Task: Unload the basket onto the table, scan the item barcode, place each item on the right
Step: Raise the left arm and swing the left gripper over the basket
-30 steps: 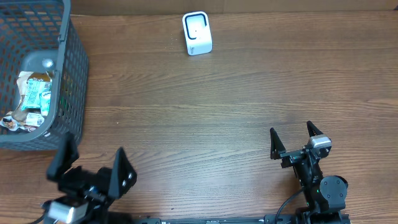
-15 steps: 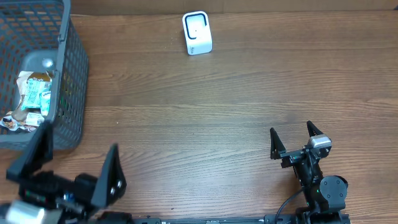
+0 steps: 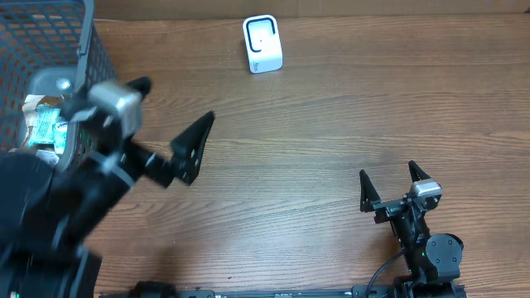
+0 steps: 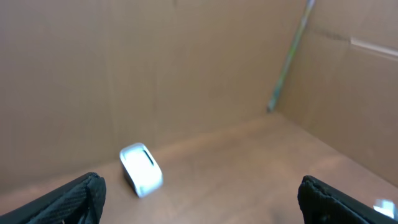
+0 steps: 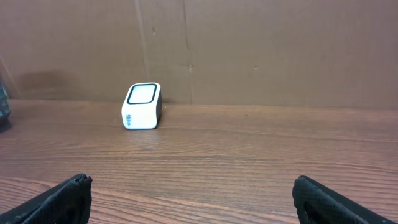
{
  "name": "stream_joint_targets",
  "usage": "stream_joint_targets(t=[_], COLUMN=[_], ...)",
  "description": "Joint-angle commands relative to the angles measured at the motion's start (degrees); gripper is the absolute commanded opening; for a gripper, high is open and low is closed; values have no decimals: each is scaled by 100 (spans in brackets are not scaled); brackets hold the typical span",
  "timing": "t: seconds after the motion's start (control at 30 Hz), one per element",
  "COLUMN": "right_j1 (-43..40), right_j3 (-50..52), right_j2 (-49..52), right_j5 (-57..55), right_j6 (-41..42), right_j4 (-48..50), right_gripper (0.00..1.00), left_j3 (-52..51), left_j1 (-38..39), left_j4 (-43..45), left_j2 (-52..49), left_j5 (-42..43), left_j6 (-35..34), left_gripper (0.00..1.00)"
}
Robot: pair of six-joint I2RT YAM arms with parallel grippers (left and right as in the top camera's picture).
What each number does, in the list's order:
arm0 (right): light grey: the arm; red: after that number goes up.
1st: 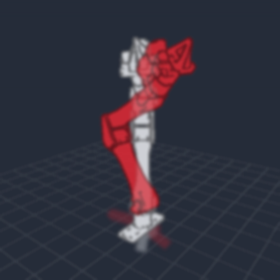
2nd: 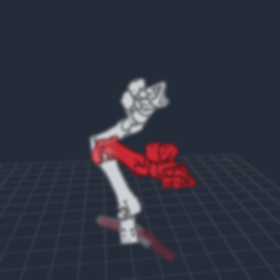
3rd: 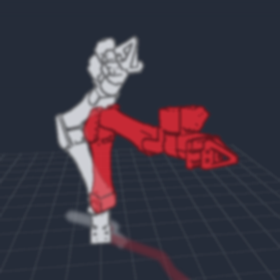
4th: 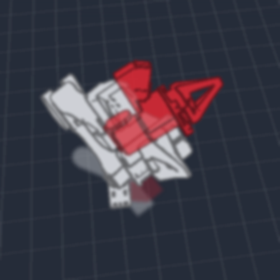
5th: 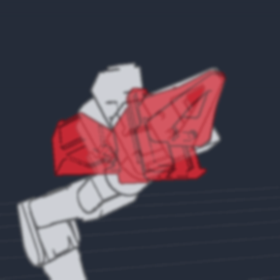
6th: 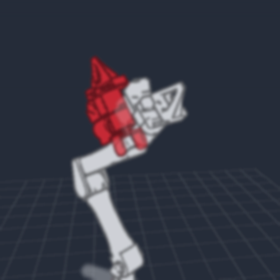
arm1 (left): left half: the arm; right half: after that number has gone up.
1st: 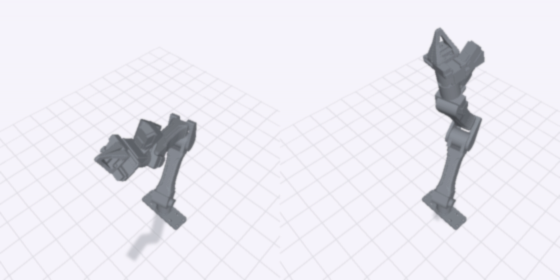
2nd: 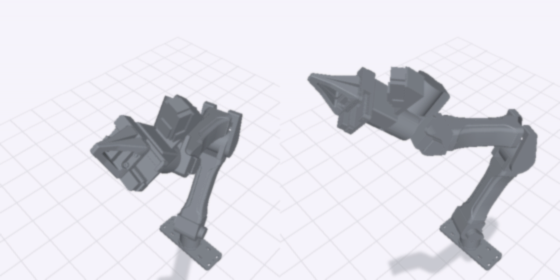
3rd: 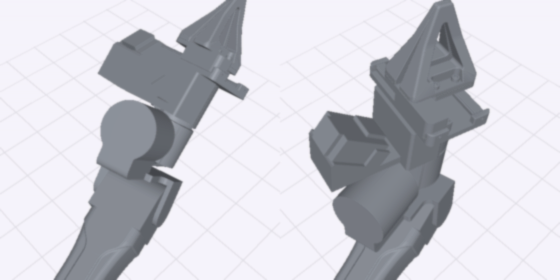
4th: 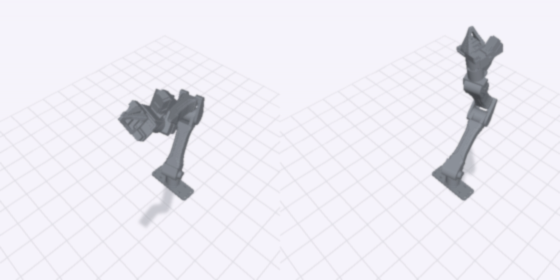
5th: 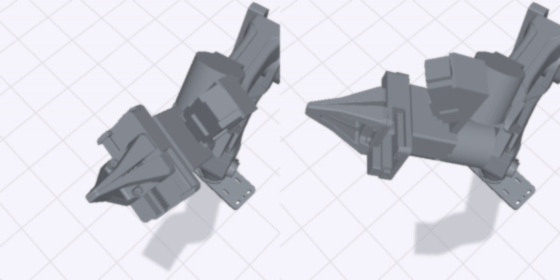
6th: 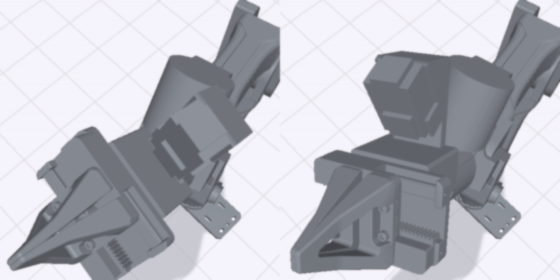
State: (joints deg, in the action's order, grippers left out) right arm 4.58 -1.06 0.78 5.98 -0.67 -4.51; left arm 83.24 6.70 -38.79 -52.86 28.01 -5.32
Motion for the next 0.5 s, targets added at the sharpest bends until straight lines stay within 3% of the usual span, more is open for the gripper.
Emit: stream_joint_targets(t=[0.0, 0.47], right_j1=[-11, -11], right_j3=[61, 61], right_j2=[-61, -61], right_j5=[-7, -7], right_j6=[-26, -24], right_j4=[24, 24], right_gripper=[100, 100], left_j3=[341, 354], left_j1=[9, 7], left_j4=[-304, -662], left_j2=[-549, -1176], left_j5=[599, 660], left_j6=[109, -7], left_gripper=[100, 100])
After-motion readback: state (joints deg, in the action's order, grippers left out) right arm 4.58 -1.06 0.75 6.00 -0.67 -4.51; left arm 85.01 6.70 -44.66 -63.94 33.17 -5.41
